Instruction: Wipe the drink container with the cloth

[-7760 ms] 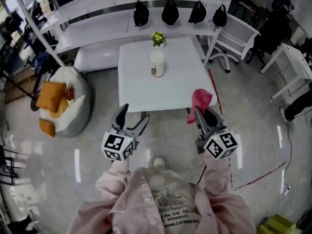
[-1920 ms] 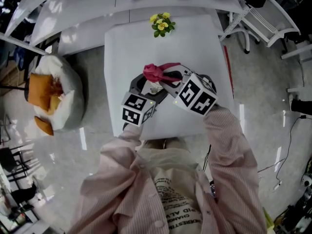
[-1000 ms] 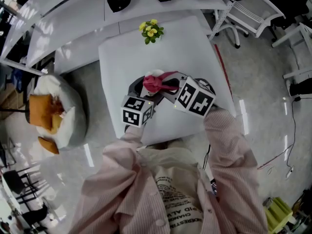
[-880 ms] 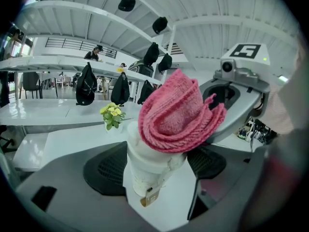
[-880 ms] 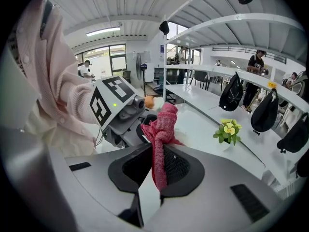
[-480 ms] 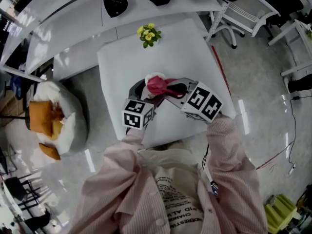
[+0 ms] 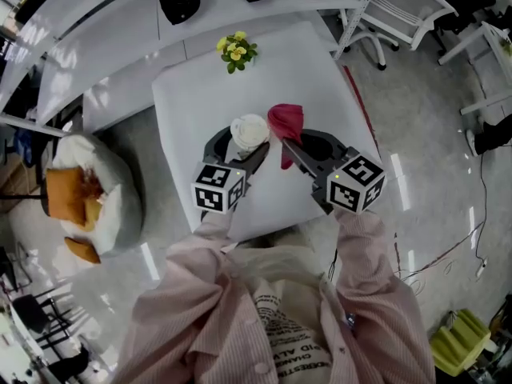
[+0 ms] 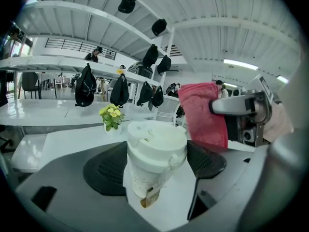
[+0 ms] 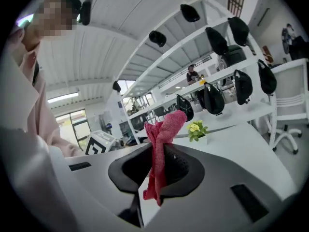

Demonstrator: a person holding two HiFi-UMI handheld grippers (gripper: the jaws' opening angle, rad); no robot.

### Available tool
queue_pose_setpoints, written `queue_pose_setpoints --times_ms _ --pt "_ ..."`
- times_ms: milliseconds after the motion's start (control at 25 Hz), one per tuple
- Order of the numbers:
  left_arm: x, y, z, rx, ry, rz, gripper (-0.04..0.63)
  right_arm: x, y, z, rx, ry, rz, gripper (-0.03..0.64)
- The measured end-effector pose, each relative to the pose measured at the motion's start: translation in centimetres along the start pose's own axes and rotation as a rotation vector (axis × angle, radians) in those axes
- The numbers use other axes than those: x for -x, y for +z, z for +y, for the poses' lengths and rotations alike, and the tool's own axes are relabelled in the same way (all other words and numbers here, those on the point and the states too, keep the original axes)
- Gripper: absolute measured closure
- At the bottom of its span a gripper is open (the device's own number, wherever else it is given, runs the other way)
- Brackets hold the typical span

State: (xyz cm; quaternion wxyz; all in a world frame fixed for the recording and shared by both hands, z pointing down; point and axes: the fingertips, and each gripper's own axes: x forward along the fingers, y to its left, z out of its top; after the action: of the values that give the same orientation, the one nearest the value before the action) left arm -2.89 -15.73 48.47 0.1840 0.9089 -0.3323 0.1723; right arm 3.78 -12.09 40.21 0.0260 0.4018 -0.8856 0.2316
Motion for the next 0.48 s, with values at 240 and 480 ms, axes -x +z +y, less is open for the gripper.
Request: queue_pose_setpoints --times_ms 240,480 --pt "0.0 0.1 -0.1 -0.002 -0.001 0.000 0.209 0.5 -1.7 -1.9 -0.239 -0.097 -0.163 0.568" --pt "0.0 0.2 -0.3 -0.005 -0.006 -0.032 0.209 -0.8 -5.3 -2.5 -0.459 -0.175 -0.254 0.568"
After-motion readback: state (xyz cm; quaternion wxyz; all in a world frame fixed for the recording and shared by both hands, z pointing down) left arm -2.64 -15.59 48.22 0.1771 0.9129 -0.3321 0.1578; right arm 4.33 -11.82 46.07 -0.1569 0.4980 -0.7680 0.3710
